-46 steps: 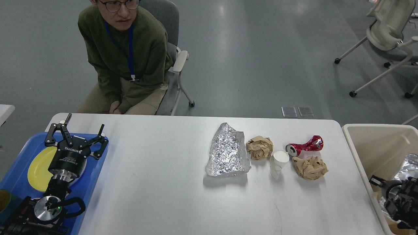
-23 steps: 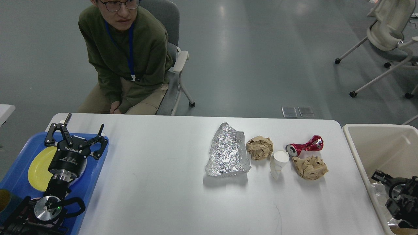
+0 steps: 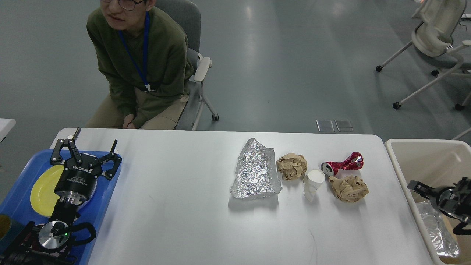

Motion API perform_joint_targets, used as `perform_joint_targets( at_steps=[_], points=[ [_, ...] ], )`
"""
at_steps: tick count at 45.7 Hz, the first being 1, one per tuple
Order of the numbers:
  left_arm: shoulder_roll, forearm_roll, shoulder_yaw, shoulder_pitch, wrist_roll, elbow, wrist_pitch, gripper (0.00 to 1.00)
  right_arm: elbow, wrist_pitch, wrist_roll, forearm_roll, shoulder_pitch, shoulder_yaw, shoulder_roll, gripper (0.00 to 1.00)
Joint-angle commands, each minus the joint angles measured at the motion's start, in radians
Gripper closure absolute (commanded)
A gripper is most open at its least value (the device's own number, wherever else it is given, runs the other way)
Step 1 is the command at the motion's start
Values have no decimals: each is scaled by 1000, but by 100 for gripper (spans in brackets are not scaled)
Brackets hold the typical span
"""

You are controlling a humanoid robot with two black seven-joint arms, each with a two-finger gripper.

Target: Tidy desktop

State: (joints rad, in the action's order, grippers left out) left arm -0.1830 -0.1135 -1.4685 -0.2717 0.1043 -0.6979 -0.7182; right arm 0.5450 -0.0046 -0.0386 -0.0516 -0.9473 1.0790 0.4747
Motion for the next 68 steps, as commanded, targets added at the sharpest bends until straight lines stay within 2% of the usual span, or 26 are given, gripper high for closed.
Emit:
perform_joint_targets(
  at_steps=[1, 7, 15, 19, 24, 29, 35, 45, 68],
  points=[
    [0, 0, 0, 0, 0, 0, -1, 4, 242, 67, 6, 10, -229, 107, 36, 0],
    [0, 0, -1, 0, 0, 0, -1, 4, 449, 187, 6, 7, -477, 235, 32, 0],
    [0, 0, -1, 0, 0, 0, -1, 4, 604, 442, 6, 7, -737, 285, 10, 0],
    [0, 0, 0, 0, 0, 0, -1, 4, 657, 564, 6, 9, -821, 298, -42, 0],
    [0, 0, 0, 0, 0, 0, -1, 4, 757, 632, 6, 12, -930, 335, -120, 0],
    [0, 0, 0, 0, 0, 0, 0, 4, 848, 643, 6, 12, -1044, 334, -143, 0],
    [0, 0, 0, 0, 0, 0, 0, 4, 947, 643, 6, 9, -1177, 332, -240, 0],
    [0, 0, 0, 2, 0, 0, 0, 4, 1153, 626, 6, 1, -1418, 250, -275, 0],
    [0, 0, 0, 0, 0, 0, -1, 4, 1145, 629, 5, 4, -1446, 193, -281, 0]
  ],
)
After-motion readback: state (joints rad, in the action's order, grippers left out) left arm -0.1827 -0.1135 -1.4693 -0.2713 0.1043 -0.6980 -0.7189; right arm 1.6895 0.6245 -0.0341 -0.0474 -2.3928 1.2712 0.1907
